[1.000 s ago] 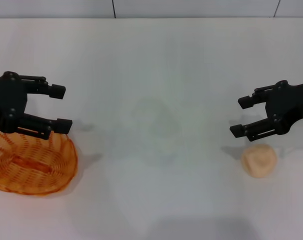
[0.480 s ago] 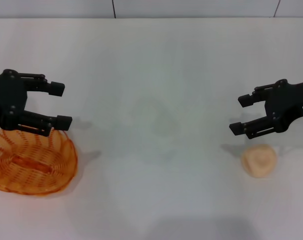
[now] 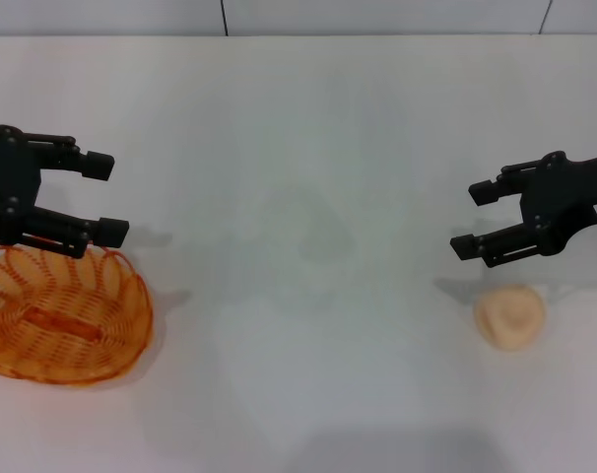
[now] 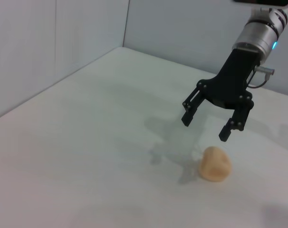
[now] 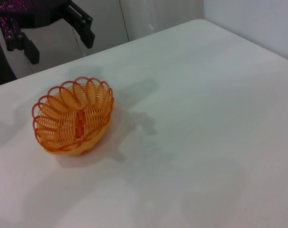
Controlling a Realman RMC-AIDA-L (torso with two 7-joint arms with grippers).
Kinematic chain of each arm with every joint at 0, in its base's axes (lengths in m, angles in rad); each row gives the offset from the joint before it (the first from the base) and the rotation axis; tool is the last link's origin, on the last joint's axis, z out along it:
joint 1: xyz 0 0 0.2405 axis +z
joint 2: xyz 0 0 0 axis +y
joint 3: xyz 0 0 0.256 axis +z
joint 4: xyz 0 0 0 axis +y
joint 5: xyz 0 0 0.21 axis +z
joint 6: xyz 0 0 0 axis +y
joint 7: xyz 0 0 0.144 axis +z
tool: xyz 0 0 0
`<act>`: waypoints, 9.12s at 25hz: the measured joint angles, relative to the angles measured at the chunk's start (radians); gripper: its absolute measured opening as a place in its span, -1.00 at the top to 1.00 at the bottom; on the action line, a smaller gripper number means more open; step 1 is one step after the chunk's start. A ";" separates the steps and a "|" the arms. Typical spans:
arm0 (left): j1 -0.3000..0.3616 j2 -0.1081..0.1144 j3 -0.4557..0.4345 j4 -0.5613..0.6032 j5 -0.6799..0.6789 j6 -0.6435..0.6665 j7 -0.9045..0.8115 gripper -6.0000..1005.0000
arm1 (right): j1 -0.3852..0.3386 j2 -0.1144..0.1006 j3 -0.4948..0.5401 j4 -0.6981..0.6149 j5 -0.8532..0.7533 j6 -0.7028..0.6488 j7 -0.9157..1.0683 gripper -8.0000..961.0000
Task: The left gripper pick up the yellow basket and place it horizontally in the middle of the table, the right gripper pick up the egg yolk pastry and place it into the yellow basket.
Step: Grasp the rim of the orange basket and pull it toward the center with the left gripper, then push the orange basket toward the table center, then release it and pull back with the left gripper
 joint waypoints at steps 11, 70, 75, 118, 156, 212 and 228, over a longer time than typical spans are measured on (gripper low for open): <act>-0.066 0.018 0.000 0.001 0.170 -0.001 -0.052 -0.73 | 0.001 0.000 0.001 0.009 0.007 0.014 0.000 -0.66; -0.023 -0.013 -0.153 -0.031 0.703 -0.158 -0.168 -0.68 | 0.011 -0.002 0.003 0.028 0.037 0.027 0.000 -0.65; -0.027 -0.025 -0.152 -0.069 0.702 -0.189 -0.162 -0.68 | 0.012 -0.003 0.005 0.027 0.035 0.026 0.000 -0.65; -0.034 -0.039 -0.157 -0.125 0.706 -0.262 -0.172 0.40 | 0.026 -0.008 0.010 0.028 0.029 0.029 0.000 -0.65; -0.027 -0.029 -0.214 -0.122 0.580 -0.240 -0.170 0.83 | 0.024 -0.006 0.011 0.024 0.029 0.013 0.000 -0.65; -0.228 -0.139 -0.054 -0.280 0.460 -0.353 -0.845 0.85 | 0.044 -0.009 0.054 0.016 0.034 0.013 -0.001 -0.55; -0.241 -0.141 -0.028 -0.296 0.462 -0.366 -0.861 0.85 | 0.042 -0.009 0.112 0.026 0.037 -0.014 0.004 -0.55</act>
